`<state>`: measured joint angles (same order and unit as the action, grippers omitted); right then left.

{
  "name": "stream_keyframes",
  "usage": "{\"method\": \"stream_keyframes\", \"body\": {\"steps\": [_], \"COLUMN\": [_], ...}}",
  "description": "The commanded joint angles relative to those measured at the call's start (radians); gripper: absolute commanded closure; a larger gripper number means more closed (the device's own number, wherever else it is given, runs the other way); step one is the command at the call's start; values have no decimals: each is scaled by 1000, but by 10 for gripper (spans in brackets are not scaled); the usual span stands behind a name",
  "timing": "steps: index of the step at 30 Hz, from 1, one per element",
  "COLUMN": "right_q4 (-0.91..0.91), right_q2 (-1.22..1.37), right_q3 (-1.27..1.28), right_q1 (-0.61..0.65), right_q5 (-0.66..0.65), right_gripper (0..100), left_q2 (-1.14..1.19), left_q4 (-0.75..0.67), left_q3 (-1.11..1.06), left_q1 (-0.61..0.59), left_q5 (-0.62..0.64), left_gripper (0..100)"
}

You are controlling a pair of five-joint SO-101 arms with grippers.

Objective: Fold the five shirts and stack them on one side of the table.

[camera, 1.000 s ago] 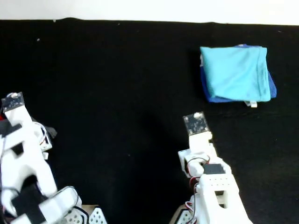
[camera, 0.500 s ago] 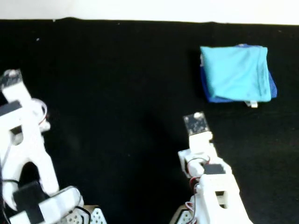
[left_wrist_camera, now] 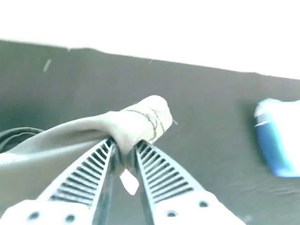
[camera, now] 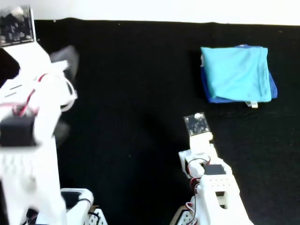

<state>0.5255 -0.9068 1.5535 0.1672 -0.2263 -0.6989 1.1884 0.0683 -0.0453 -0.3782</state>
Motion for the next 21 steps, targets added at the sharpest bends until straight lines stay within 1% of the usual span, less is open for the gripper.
{"method": "stream_keyframes", "body": {"steps": [1, 4, 7, 10, 12, 16, 19, 21], "right_q4": [-27, -27, -27, -27, -27, -27, -22, -7], "right_q2": [-8, -8, -8, -8, -8, -10, -15, -15], "right_q3": [2, 2, 2, 2, 2, 4, 4, -2], "right_q1": [-12, -12, -12, -12, -12, -12, -13, -15], "right_q5": [12, 12, 14, 14, 14, 14, 14, 14], "right_gripper": [897, 897, 897, 897, 897, 897, 897, 895], "left_q2": [-1, 42, 82, 102, 116, 154, 165, 165], "left_q4": [-18, -71, -75, -72, -21, 130, 255, 273], "left_q3": [252, 427, 561, 576, 575, 461, 272, 79], "left_q1": [77, 87, 87, 87, 87, 77, -16, -82], "left_q5": [11, 51, 92, 94, 94, 89, 89, 87], "left_gripper": [991, 991, 991, 991, 991, 991, 991, 991]}}
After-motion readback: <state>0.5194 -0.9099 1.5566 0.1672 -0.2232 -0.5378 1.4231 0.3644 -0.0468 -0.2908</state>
